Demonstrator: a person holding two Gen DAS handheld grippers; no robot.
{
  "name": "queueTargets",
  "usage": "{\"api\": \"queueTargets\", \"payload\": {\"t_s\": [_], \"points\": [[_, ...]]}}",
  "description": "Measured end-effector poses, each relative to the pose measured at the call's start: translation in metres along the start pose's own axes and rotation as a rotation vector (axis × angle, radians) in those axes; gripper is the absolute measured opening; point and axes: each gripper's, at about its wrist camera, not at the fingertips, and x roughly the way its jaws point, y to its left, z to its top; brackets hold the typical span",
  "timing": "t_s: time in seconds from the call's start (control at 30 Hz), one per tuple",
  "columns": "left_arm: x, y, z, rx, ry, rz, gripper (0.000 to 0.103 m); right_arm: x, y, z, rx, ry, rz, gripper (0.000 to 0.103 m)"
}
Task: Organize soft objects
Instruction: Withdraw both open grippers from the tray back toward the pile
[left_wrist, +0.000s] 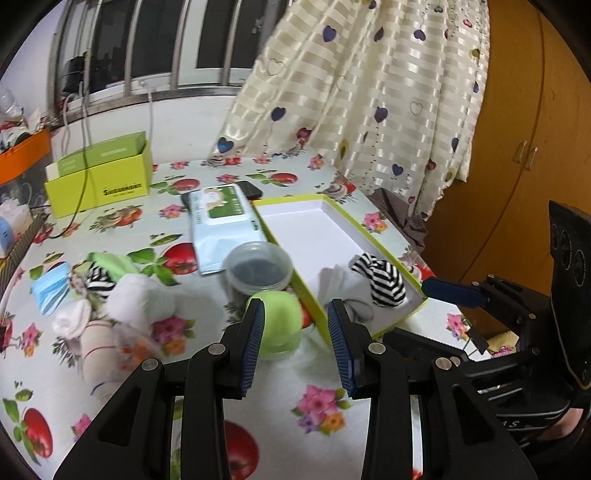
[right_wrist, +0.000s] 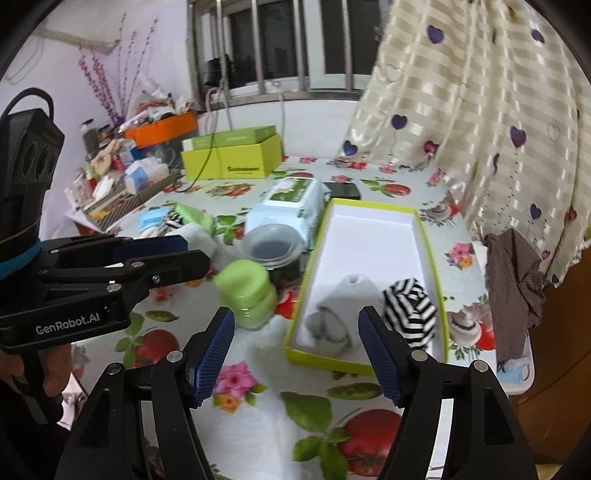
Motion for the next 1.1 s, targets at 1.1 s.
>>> {"api": "queueTargets", "payload": {"t_s": [1.1], "points": [[-0.020, 0.052, -0.026, -0.089, 0.011, 0.107, 0.037, 0.020, 0.058, 0.010, -0.099, 0.036, 0.072, 0.080]]}}
